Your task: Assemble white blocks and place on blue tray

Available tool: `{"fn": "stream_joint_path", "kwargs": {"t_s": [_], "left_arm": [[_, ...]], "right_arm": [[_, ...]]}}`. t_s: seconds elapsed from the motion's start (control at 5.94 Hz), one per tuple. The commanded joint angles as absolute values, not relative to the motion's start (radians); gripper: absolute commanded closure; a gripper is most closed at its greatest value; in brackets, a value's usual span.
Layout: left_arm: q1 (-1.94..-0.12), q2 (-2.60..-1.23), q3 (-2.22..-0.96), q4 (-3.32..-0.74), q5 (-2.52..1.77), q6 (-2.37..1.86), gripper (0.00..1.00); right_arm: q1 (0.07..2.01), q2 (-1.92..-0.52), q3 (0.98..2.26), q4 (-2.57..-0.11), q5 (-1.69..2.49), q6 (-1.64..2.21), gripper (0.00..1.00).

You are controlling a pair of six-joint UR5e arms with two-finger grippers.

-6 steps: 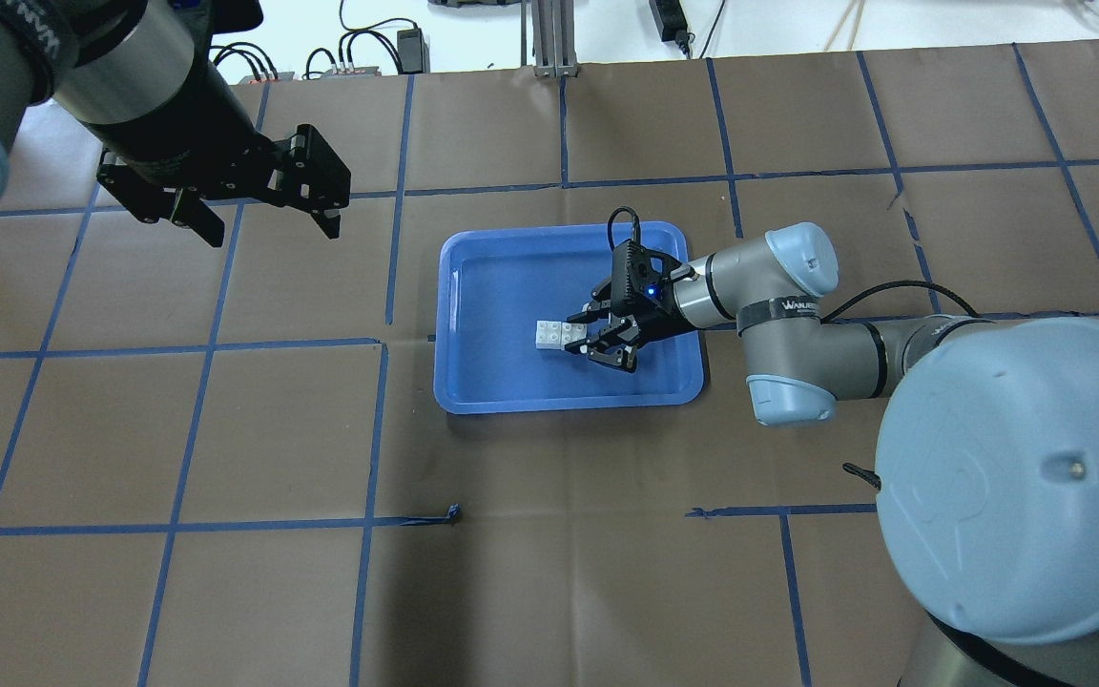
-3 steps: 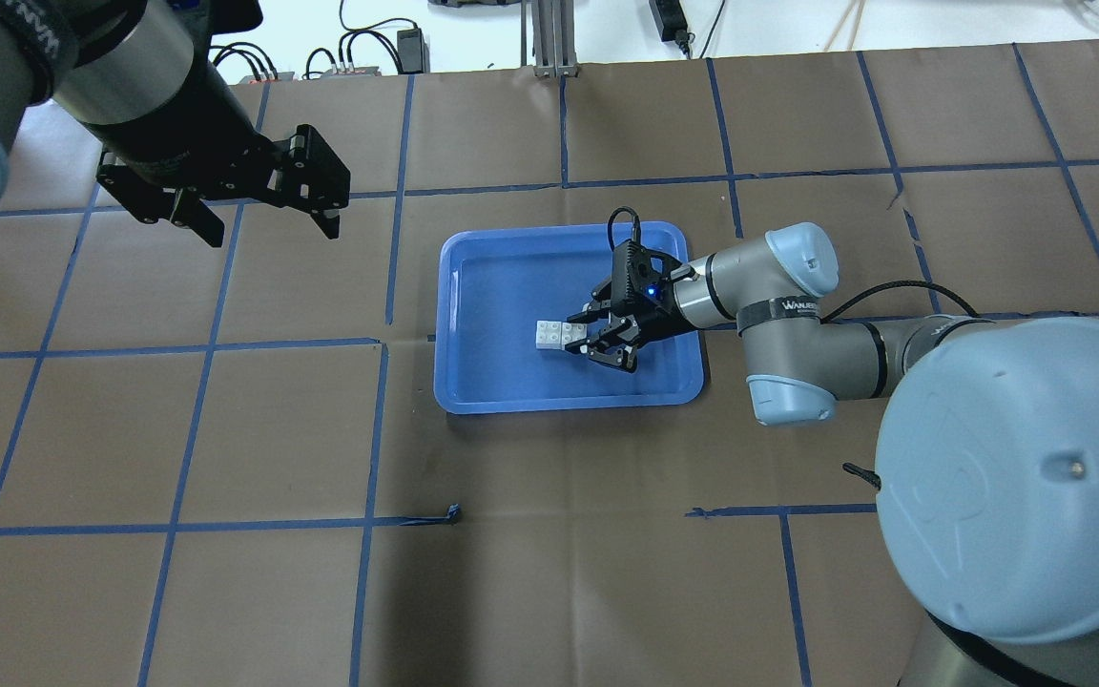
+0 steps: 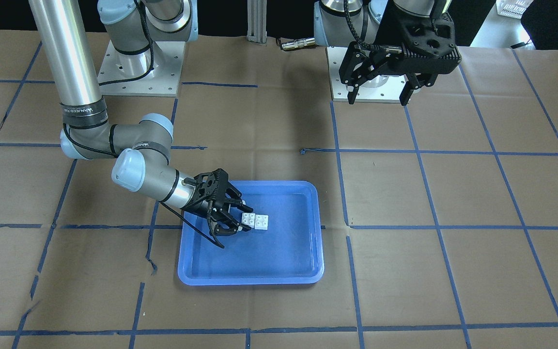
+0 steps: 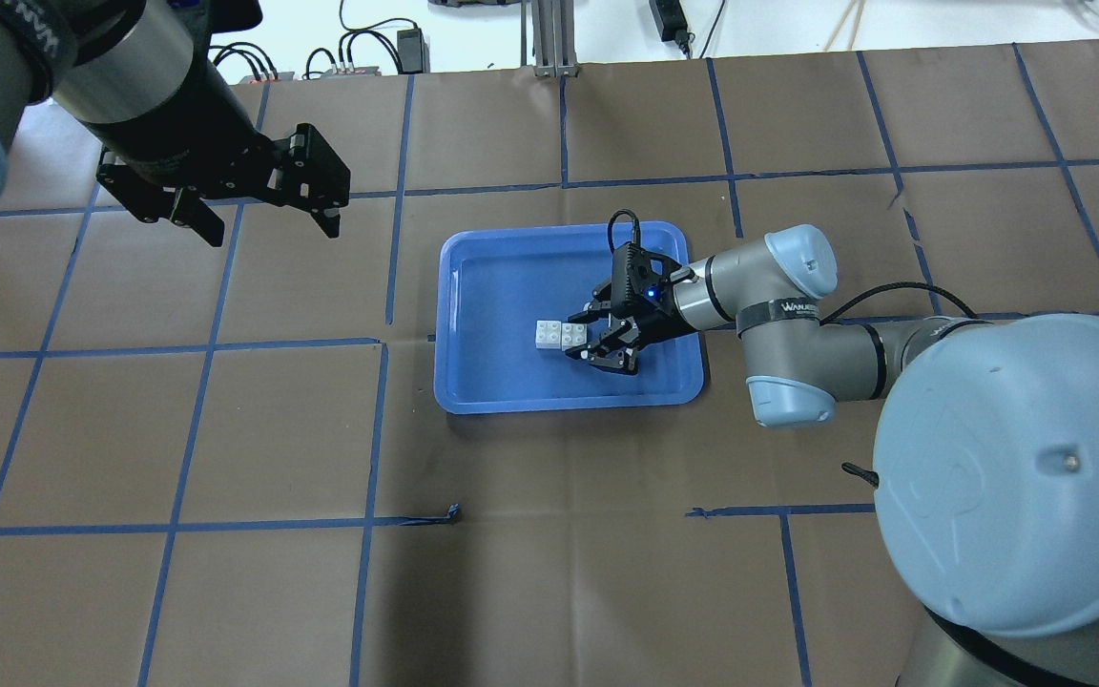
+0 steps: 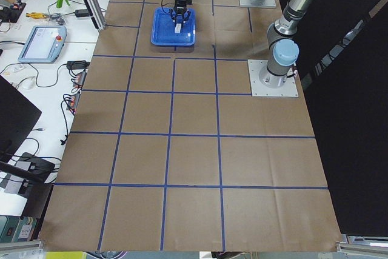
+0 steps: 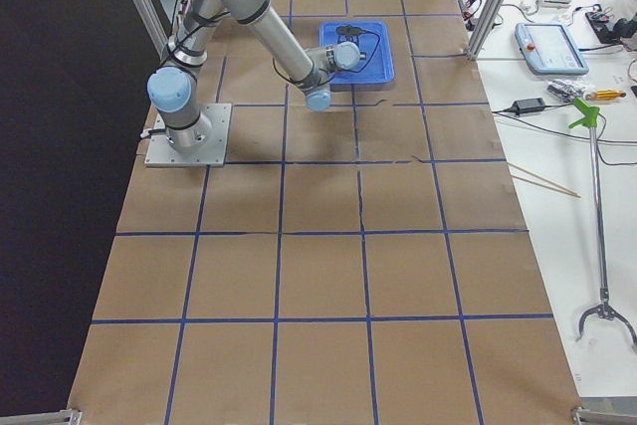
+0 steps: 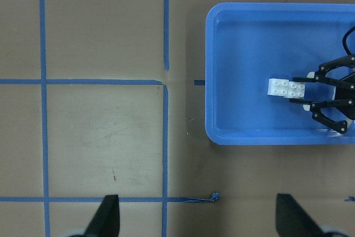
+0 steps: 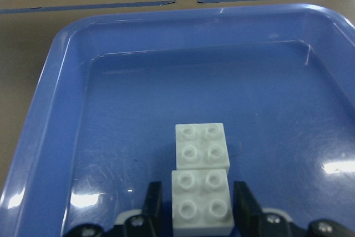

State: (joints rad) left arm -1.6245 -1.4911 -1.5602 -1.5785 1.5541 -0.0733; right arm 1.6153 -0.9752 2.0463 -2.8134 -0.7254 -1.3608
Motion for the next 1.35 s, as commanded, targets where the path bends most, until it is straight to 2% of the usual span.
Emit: {"fn": "stream_joint_path", "kwargs": {"t_s": [0.0,0.17,0.34,0.84,1.18], "left_arm": [[-1.624,-1.491,-1.56,-1.578,1.554,-0.074,0.01],[-1.624,-1.491,-1.562,-1.578,1.554,-0.074,0.01],[-1.624,-1.491,-1.562,-1.578,1.555,-0.074,0.01],[-1.624,-1.491,-1.562,-1.578,1.554,-0.074,0.01],[-1.624,-1.491,-1.562,-1.578,1.554,-0.074,0.01]], "right_arm": [[1.615,-0.973,2.045,-2.813,-0.724,-1.353,0.26],[1.615,-0.976,2.045,-2.813,-0.724,-1.315,0.07],[1.615,-0.979,2.04,-2.813,-0.724,-1.293,0.0],[1.615,-1.0,1.953,-2.8,-0.753,-1.058,0.0],[1.615,-1.052,1.944,-2.758,-0.889,-0.936,0.0]]}}
